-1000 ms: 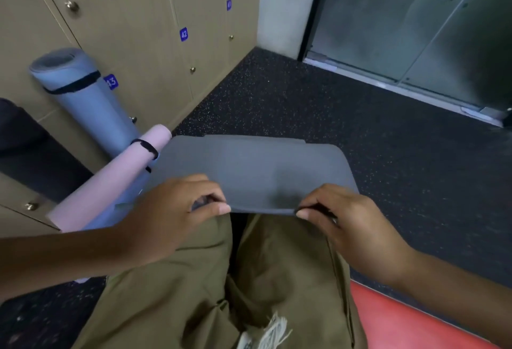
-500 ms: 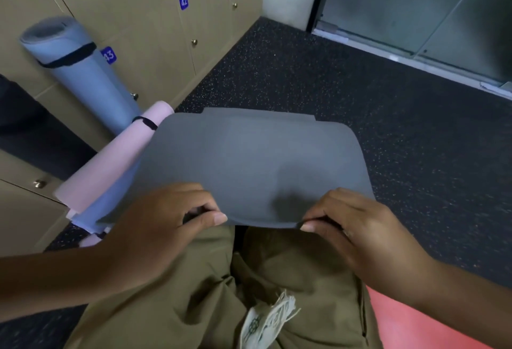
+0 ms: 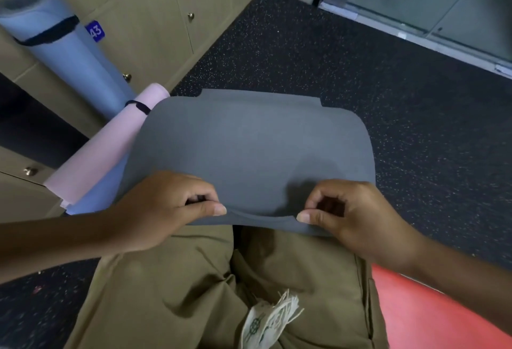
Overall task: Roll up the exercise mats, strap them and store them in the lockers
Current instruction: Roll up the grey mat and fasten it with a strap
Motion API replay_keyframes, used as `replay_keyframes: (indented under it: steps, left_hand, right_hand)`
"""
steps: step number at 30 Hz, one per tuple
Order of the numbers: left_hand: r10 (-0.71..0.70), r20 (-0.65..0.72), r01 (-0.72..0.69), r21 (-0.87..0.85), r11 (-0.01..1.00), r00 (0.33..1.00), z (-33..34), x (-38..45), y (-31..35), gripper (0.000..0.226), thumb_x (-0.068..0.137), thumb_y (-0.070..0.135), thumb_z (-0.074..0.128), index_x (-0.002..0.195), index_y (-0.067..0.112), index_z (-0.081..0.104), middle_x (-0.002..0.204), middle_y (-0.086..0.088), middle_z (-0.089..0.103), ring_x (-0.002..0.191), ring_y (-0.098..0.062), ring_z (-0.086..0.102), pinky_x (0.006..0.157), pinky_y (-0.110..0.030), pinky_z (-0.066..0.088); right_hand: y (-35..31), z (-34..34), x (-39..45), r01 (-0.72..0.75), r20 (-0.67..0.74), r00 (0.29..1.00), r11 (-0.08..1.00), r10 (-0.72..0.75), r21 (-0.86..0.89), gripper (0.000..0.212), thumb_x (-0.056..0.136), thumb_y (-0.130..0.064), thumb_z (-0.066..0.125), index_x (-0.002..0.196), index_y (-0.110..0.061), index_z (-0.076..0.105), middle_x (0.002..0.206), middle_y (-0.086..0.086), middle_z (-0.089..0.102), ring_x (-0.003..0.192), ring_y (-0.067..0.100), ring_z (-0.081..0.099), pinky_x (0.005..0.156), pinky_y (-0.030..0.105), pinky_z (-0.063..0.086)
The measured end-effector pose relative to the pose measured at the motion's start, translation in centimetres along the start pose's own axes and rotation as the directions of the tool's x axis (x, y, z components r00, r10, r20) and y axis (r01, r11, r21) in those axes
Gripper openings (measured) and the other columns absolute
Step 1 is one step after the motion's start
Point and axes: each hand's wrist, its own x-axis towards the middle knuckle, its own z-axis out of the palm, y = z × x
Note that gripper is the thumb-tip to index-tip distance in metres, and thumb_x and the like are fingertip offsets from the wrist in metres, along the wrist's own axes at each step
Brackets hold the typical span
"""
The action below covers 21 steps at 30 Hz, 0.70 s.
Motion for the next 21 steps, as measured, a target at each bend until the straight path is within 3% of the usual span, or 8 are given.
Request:
replay_keyframes:
  steps: [4, 7, 10, 13, 15, 21]
  left_hand:
    - [0.043, 0.025, -0.038, -0.193, 0.981, 0.999, -0.6, 1.5, -0.6, 0.024, 0.075, 0.053, 0.085, 0.085, 0.035, 0.071, 0.07, 0.008, 0.069, 0.059, -0.007, 0.055, 0.057, -0.017, 0.042]
    - [0.175, -0.054, -0.181, -0.149, 0.972, 0.983, -0.3, 1.7, -1.2, 0.023, 0.08, 0.05, 0.081, 0.09, 0.034, 0.068, 0.078, 0.014, 0.071, 0.06, 0.001, 0.056, 0.059, -0.006, 0.039]
    - [0.287, -0.148, -0.296, -0.04, 0.954, 0.946, -0.2, 2.1, -1.9, 0.021, 0.085, 0.049, 0.074, 0.087, 0.029, 0.067, 0.079, 0.013, 0.066, 0.064, -0.004, 0.058, 0.061, -0.018, 0.045]
    - [0.413, -0.184, -0.407, 0.074, 0.911, 0.892, -0.4, 2.8, -2.4, 0.024, 0.088, 0.041, 0.076, 0.08, 0.021, 0.066, 0.079, 0.013, 0.058, 0.075, -0.009, 0.054, 0.07, -0.028, 0.043]
    - [0.439, -0.183, -0.425, 0.112, 0.898, 0.88, -0.5, 3.0, -2.5, 0.026, 0.089, 0.04, 0.076, 0.077, 0.019, 0.065, 0.078, 0.012, 0.055, 0.077, -0.01, 0.052, 0.07, -0.031, 0.043]
    - [0.427, -0.178, -0.406, 0.143, 0.902, 0.886, -0.3, 2.5, -2.2, 0.029, 0.09, 0.044, 0.071, 0.075, 0.019, 0.067, 0.073, 0.013, 0.057, 0.074, -0.005, 0.052, 0.067, -0.024, 0.042]
  right_hand:
    - [1.0, 0.3, 0.1, 0.151, -0.017, 0.988, 0.988, -0.152, -0.045, 0.023, 0.085, -0.039, 0.079, 0.076, -0.02, 0.07, 0.076, -0.012, 0.065, 0.078, 0.009, 0.062, 0.072, 0.02, 0.046]
    - [1.8, 0.6, 0.8, 0.225, -0.038, 0.973, 0.972, -0.228, -0.072, 0.023, 0.09, -0.038, 0.071, 0.08, -0.018, 0.069, 0.081, -0.013, 0.062, 0.084, 0.007, 0.058, 0.076, 0.024, 0.046]
    - [2.3, 1.2, 1.2, 0.347, -0.033, 0.934, 0.926, -0.355, -0.148, 0.008, 0.097, -0.02, 0.066, 0.094, -0.014, 0.069, 0.095, -0.006, 0.062, 0.092, 0.015, 0.06, 0.083, 0.032, 0.048]
    - [3.0, 1.7, 0.8, 0.516, 0.015, 0.845, 0.808, -0.534, -0.285, 0.022, 0.105, -0.011, 0.048, 0.104, -0.008, 0.07, 0.103, 0.005, 0.059, 0.092, 0.027, 0.06, 0.083, 0.038, 0.049]
    - [3.3, 1.7, 0.6, 0.577, 0.029, 0.792, 0.731, -0.61, -0.364, 0.026, 0.104, -0.008, 0.047, 0.105, -0.003, 0.072, 0.101, 0.012, 0.061, 0.088, 0.031, 0.059, 0.079, 0.038, 0.048]
    - [3.1, 1.2, 0.4, 0.628, 0.092, 0.751, 0.664, -0.654, -0.406, 0.027, 0.098, -0.009, 0.052, 0.112, 0.004, 0.071, 0.104, 0.02, 0.063, 0.091, 0.035, 0.059, 0.085, 0.04, 0.047]
